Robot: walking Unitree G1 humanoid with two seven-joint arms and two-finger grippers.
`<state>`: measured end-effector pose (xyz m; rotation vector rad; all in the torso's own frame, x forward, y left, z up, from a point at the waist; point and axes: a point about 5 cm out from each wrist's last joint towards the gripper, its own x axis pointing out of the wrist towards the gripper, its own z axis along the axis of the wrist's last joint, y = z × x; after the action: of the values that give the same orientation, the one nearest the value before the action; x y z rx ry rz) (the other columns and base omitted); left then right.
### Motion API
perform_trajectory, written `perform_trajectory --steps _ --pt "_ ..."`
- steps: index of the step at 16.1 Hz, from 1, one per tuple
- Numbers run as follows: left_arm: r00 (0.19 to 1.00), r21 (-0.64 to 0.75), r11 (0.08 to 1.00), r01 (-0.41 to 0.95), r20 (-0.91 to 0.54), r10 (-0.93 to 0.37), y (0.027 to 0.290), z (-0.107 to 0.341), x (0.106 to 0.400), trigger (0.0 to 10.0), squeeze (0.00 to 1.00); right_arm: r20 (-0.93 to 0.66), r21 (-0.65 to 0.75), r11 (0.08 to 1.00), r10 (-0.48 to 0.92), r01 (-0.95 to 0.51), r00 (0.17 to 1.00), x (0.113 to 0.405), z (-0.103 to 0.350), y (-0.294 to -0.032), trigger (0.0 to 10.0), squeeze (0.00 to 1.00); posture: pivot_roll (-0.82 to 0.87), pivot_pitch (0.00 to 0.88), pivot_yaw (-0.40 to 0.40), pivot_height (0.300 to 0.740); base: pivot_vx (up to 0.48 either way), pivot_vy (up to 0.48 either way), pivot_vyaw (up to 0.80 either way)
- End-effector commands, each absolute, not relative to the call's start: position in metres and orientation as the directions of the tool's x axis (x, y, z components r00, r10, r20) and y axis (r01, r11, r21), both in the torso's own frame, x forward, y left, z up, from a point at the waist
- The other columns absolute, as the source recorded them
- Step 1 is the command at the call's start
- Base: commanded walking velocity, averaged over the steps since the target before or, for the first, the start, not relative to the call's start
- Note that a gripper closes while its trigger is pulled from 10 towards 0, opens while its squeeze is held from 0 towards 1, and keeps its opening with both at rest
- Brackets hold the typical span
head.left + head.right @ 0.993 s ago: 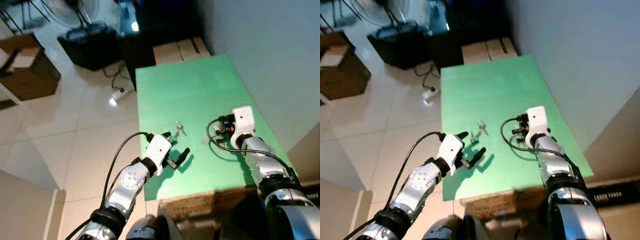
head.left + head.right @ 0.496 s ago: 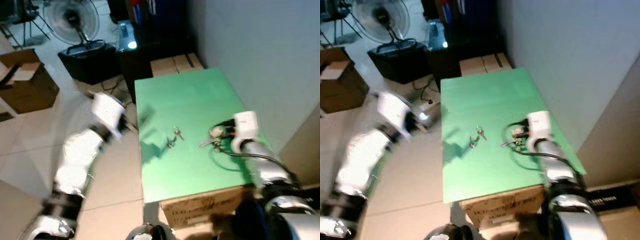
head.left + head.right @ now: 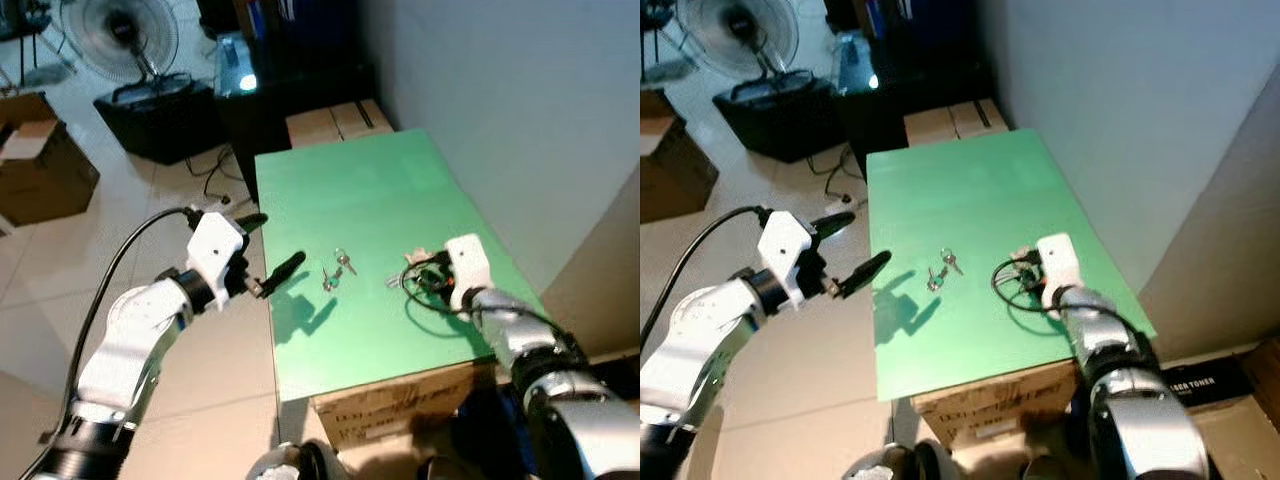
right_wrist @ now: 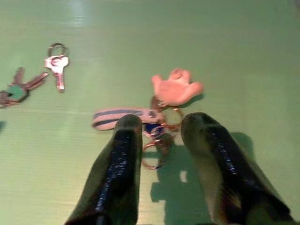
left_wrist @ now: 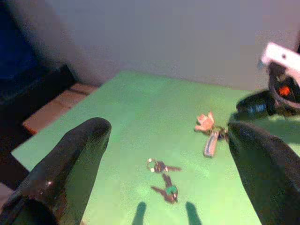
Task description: Hang keys on a hook
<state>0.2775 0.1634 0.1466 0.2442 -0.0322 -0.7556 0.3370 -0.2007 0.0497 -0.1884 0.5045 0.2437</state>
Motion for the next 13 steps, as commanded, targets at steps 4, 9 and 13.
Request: perform_trajectory --steps 4,9,13 --pt "0.736 0.245 0.701 0.669 -0.095 -0.670 0.174 0.157 0.265 10.0 0.00 -0.526 -0.248 0.892 0.205 -0.379 0.825 0.341 0.054 -0.200 10.0 1.00 0.17 0.192 0.188 0.740 0.000 0.000 0.00" --pt "0.742 0.252 0.702 0.666 -0.129 -0.658 0.181 0.169 0.251 10.0 0.00 -0.503 -0.322 0.870 0.177 -0.374 0.846 0.351 0.068 -0.206 10.0 1.00 0.23 0.225 0.203 0.740 0.000 0.000 0.00" --pt "0.740 0.258 0.697 0.669 -0.143 -0.658 0.182 0.175 0.245 10.0 0.00 -0.497 -0.253 0.919 0.146 -0.303 0.856 0.351 0.067 -0.207 10.0 1.00 0.26 0.247 0.208 0.740 0.000 0.000 0.00"
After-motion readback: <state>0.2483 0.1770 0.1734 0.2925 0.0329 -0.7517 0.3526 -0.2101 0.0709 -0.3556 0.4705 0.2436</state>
